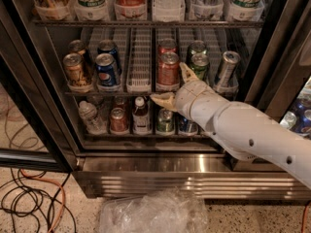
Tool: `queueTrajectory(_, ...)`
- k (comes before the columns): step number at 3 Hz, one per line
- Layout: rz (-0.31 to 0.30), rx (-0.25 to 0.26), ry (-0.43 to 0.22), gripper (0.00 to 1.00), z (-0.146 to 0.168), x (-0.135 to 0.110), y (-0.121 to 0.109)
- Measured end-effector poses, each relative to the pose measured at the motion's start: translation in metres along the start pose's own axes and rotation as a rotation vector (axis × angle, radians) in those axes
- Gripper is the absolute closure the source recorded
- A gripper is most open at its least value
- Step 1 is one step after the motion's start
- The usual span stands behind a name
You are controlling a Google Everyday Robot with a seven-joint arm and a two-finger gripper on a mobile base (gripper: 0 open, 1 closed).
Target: Pick coke can from middle shelf of fridge
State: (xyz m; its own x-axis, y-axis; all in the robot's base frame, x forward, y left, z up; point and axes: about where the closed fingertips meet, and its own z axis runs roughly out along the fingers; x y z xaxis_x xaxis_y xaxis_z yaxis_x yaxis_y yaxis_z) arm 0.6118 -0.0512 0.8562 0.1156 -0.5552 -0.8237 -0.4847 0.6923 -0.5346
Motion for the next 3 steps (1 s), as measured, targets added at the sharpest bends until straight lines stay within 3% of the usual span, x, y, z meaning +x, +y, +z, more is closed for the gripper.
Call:
queueTrajectory(1, -0.013, 0.096, 0.031, 0.2, -0.013, 0.006, -0.022)
queueTrajectory(2, 0.014, 0.101, 0.033, 0.18, -0.004, 0.016, -0.027)
queueTrajectory(3, 0.015, 0.1, 0.033, 0.36, -0.004, 0.017, -0.027)
